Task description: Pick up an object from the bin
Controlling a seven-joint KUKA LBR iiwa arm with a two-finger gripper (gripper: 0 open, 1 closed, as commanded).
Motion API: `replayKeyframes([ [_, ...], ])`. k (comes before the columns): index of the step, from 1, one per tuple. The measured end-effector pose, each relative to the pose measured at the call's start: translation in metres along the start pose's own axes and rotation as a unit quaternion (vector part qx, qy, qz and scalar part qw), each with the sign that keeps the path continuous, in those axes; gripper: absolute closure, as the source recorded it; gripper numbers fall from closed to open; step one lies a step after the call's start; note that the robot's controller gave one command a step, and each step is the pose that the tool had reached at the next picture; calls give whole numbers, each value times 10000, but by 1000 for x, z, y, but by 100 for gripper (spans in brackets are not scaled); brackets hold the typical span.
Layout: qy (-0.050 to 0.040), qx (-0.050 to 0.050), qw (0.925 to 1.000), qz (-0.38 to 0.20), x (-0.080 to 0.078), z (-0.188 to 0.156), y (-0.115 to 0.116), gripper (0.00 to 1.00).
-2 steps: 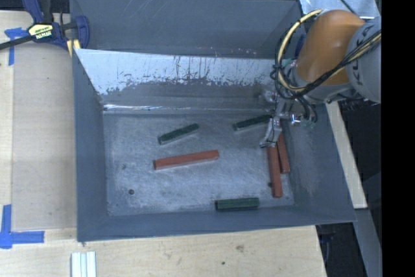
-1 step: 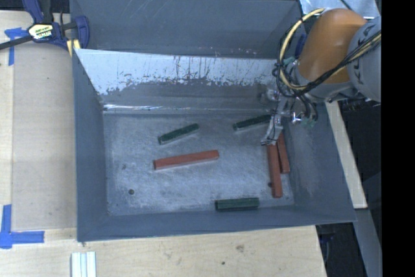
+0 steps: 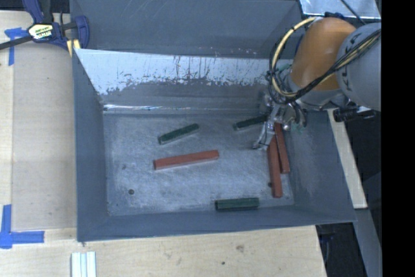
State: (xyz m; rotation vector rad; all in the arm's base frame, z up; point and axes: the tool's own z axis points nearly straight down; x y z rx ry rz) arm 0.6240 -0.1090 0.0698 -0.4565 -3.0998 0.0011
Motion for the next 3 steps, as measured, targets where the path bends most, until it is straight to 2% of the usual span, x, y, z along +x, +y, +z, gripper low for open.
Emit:
replayKeyframes([
  [1,-15,-3,10000,-10,0,0,-1,0],
  [2,-53,-12,10000,-19,-1,-1,0,100],
  [3,-105,-17,9999,-32,-4,-82,0,100],
])
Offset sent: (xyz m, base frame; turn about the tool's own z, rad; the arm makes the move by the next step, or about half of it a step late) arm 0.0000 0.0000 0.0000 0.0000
